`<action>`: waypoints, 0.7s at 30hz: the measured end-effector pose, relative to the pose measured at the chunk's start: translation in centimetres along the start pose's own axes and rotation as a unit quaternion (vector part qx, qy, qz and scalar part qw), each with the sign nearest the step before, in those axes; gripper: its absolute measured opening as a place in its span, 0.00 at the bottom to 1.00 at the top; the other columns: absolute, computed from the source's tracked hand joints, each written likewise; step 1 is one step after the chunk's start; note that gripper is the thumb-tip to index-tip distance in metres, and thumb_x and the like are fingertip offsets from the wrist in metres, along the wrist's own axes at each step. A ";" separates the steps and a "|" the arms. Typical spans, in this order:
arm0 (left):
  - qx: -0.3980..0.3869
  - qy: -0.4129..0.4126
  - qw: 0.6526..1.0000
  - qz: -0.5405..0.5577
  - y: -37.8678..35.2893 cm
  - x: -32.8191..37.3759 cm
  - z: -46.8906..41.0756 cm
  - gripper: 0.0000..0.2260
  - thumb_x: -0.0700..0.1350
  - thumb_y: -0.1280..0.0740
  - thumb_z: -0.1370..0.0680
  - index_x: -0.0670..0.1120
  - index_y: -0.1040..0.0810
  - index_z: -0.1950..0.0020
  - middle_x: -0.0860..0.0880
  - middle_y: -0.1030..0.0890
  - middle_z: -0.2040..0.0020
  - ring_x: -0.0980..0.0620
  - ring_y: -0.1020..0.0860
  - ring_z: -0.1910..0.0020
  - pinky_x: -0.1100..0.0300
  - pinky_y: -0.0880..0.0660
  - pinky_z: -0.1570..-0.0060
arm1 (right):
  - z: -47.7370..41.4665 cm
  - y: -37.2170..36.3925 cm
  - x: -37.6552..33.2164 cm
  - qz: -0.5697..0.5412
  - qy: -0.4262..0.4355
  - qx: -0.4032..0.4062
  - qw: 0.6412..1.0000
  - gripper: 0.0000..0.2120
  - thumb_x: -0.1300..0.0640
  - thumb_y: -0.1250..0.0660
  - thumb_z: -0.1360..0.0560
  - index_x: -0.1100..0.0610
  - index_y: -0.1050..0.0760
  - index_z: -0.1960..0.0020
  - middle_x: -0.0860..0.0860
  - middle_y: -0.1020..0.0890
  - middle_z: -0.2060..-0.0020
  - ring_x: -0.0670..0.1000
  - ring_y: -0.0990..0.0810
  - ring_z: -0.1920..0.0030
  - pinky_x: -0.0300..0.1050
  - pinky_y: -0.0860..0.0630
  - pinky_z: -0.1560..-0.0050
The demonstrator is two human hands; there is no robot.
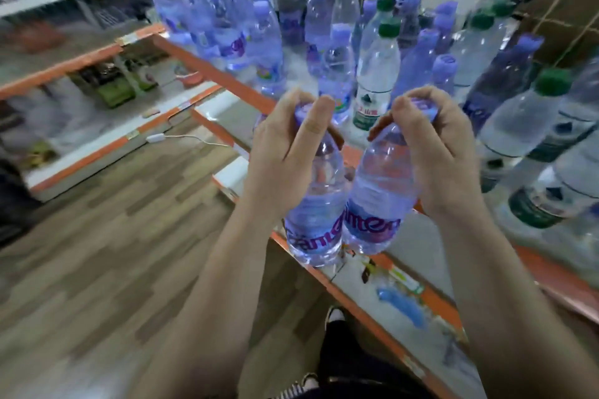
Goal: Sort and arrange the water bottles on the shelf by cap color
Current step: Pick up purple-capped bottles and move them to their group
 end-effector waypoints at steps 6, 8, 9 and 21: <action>-0.002 0.038 0.999 -0.023 3.7 -6.8 -4.5 0.19 0.64 0.40 0.22 0.49 0.29 0.59 0.41 0.22 0.66 0.35 0.22 0.63 0.34 0.28 0.57 | -5.1 -6.8 5.0 0.037 -0.022 -0.027 0.999 0.14 0.42 0.38 0.26 0.54 0.29 0.55 0.56 0.19 0.65 0.51 0.22 0.67 0.47 0.25 0.63; -0.004 0.043 0.999 -0.017 4.8 -8.3 -7.1 0.18 0.63 0.40 0.22 0.49 0.30 0.59 0.42 0.22 0.66 0.35 0.23 0.64 0.33 0.28 0.57 | -7.4 -8.8 6.2 0.046 -0.018 -0.040 0.998 0.15 0.42 0.38 0.25 0.55 0.29 0.55 0.60 0.20 0.63 0.58 0.22 0.66 0.54 0.25 0.62; -0.004 0.042 0.999 -0.019 5.3 -9.0 -8.4 0.16 0.62 0.40 0.22 0.51 0.30 0.60 0.46 0.24 0.67 0.36 0.24 0.64 0.34 0.28 0.58 | -8.7 -9.7 6.7 0.053 -0.016 -0.040 0.998 0.15 0.42 0.38 0.25 0.55 0.29 0.55 0.59 0.20 0.63 0.59 0.22 0.65 0.55 0.25 0.61; -0.042 0.026 0.998 -0.027 9.0 -17.1 -21.7 0.12 0.59 0.41 0.20 0.55 0.30 0.60 0.54 0.19 0.66 0.52 0.22 0.66 0.52 0.28 0.62 | -20.2 -15.9 9.8 0.105 0.033 0.020 0.994 0.11 0.48 0.38 0.23 0.55 0.29 0.53 0.51 0.18 0.63 0.49 0.21 0.61 0.41 0.27 0.56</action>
Point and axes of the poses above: each hand's wrist, its own z-axis away from the middle knuckle, its own y-axis out of the back of the hand, x = y × z, the point moved 4 cm from there along -z, towards the middle knuckle
